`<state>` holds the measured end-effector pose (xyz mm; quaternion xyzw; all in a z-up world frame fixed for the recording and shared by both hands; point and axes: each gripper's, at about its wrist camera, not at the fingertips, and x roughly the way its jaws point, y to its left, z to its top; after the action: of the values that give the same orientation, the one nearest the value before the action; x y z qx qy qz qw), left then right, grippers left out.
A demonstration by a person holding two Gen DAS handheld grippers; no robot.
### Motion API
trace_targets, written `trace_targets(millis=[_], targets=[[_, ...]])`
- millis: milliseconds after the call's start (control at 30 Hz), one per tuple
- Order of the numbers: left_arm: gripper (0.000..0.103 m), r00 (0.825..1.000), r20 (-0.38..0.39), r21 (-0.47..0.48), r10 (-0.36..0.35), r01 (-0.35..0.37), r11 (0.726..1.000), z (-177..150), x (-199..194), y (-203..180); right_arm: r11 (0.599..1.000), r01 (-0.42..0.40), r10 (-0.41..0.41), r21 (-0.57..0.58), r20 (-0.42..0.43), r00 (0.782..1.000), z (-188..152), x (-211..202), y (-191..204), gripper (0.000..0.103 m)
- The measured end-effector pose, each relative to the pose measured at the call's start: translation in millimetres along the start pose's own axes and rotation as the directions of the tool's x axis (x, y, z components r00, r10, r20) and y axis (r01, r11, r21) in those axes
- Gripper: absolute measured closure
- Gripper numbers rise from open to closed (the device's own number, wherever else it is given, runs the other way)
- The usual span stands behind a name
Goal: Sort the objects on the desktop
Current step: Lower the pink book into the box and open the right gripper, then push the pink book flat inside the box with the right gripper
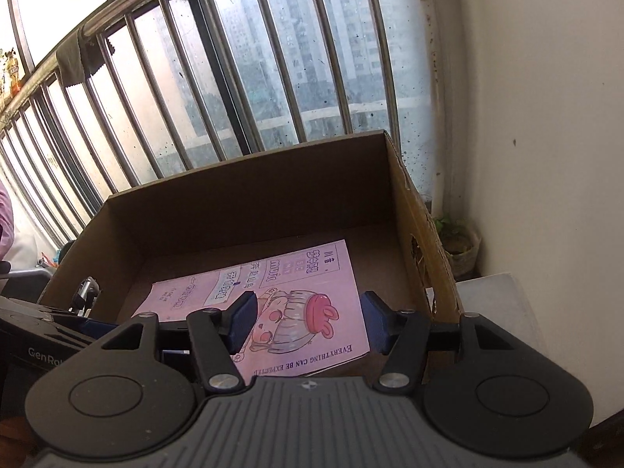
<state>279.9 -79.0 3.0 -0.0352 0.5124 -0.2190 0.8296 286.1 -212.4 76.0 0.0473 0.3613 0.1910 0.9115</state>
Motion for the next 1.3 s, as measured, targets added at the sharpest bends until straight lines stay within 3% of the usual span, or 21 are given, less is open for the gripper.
trace_targets(millis=[300, 467, 600, 767, 867, 1000, 1133, 1233, 1300], targets=[[0.0, 1.0, -0.002, -0.024, -0.005, 0.005, 1.0, -5.6, -7.5, 7.7, 0.999, -0.016, 0.018, -0.035, 0.049, 0.999, -0.4, -24.5, 1.5, 0.036], [0.0, 1.0, 0.01, -0.035, -0.02, 0.02, 0.999, -5.1, -20.0, 8.2, 0.997, -0.077, 0.078, -0.019, 0.036, 0.996, 1.2, -40.9, -2.2, 0.036], [0.0, 0.998, 0.038, -0.038, -0.05, 0.051, 0.998, -6.9, -50.7, 8.7, 0.985, -0.172, 0.173, 0.026, -0.035, 0.984, 10.2, -52.4, -6.4, 0.033], [0.0, 0.998, 0.064, -0.027, -0.025, 0.027, 0.999, 4.8, -83.4, 11.2, 0.969, -0.245, 0.246, 0.026, -0.167, 0.955, 24.4, -49.5, 3.4, 0.031], [0.0, 0.999, 0.037, -0.04, 0.018, -0.017, 0.999, 19.2, -78.3, 15.7, 0.965, -0.258, 0.259, 0.047, -0.328, 0.908, 28.4, -27.0, 14.6, 0.029], [0.0, 0.995, -0.096, -0.099, 0.039, -0.048, 0.994, 34.4, -41.2, 32.5, 0.97, -0.228, 0.238, 0.082, -0.495, 0.836, 29.8, 9.0, 22.3, 0.026], [0.0, 0.975, -0.215, -0.135, 0.051, -0.081, 0.987, 42.0, 1.7, 47.7, 0.979, -0.186, 0.2, 0.09, -0.637, 0.745, 22.2, 43.8, 26.8, 0.017], [0.0, 0.96, -0.277, -0.155, 0.034, -0.08, 0.985, 46.1, 21.7, 55.1, 0.976, -0.185, 0.207, 0.11, -0.724, 0.658, 16.3, 66.6, 28.7, 0.015], [0.0, 0.949, -0.314, -0.153, 0.024, -0.076, 0.985, 46.8, 30.8, 55.5, 0.977, -0.196, 0.191, 0.085, -0.754, 0.628, 13.6, 76.4, 33.4, 0.013]])
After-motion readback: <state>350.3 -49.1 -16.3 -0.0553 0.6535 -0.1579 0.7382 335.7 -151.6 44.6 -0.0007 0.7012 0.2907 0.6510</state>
